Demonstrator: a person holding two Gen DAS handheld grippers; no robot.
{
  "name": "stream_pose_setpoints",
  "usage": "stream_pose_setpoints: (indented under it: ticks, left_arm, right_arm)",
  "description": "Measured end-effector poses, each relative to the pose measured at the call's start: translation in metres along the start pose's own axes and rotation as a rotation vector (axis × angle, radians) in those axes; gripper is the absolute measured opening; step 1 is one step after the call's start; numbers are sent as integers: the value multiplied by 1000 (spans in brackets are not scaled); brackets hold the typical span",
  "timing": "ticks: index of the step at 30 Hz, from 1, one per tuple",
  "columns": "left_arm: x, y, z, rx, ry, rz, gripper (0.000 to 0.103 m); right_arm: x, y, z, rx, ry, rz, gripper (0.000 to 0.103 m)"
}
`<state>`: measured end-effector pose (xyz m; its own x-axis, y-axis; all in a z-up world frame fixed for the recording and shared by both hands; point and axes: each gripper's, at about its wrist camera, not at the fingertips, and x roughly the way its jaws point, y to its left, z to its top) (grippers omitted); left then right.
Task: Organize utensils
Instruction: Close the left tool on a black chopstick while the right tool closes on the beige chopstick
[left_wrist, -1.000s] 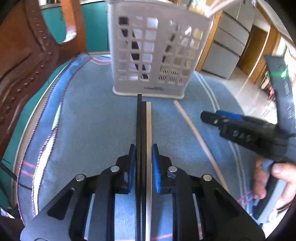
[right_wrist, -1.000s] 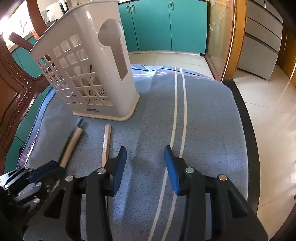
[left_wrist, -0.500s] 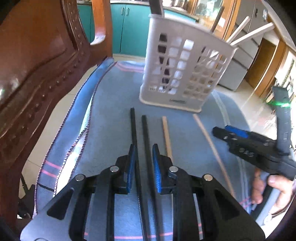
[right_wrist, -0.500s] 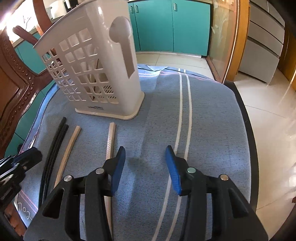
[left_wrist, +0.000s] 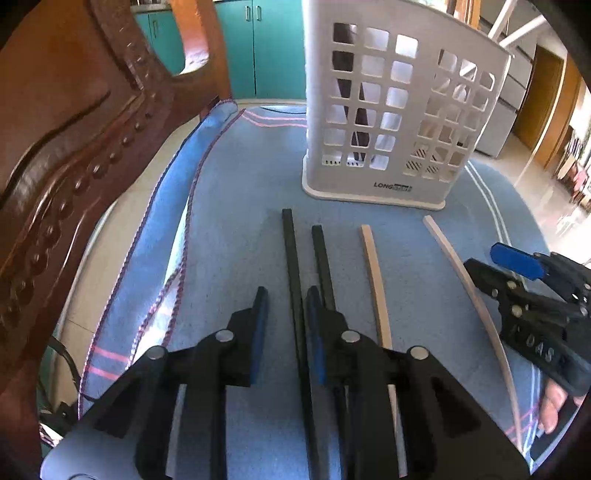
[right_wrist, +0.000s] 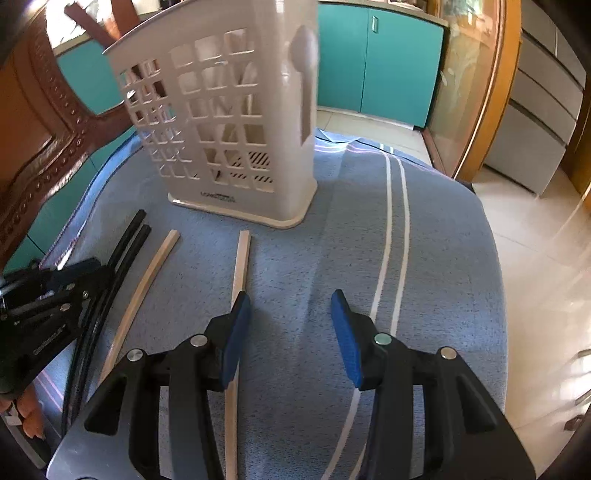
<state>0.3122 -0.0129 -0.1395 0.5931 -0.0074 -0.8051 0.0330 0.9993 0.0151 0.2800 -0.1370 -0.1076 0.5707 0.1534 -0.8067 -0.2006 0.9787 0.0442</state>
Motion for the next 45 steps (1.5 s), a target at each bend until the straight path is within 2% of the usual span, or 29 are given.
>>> stream_pose_setpoints:
  ticks: [3, 7, 13, 17, 20, 26, 28, 30, 33, 36, 40, 45]
  left_arm:
    - [1, -1, 5, -12, -3, 15, 33]
    - [4, 1, 9, -34, -1, 6, 33]
    - [5, 2, 11, -30, -4, 0, 31]
    - [1, 10, 6, -32, -4, -5, 31]
    - [4, 17, 4, -42, -2, -7, 31]
    - [0, 25, 1, -36, -5, -3, 31]
    - [2, 23, 1, -36, -6, -2, 31]
    - [2, 22, 1, -33, -7, 0, 31]
    - [1, 17, 1, -29, -8, 4, 31]
    - [0, 17, 1, -25, -7, 0, 31]
    - [1, 17, 3, -19, -8, 4, 31]
    - [1, 13, 5, -15, -5, 18, 32]
  right_arm:
    - [-1, 9, -2, -30, -11, -5, 45]
    - [-12, 19, -6, -49, -52, 24, 45]
    - [-17, 39, -11, -111, -47, 45, 45]
    - [-22, 48, -12, -107, -68, 60, 45]
    - [-26, 52, -16, -126, -49, 89, 45]
    - [-23, 55, -17, -130, -9, 70, 45]
    - [-25, 53, -17, -112, -5, 60, 38]
    - [-21, 36, -12, -94, 2, 46, 21]
    - [-19, 20, -7, -54, 21, 49, 8]
    - [-18, 13, -5, -33, 40, 61, 8]
    - [-18, 14, -6, -35, 24, 60, 11]
    - [-16, 26, -7, -78, 14, 69, 40]
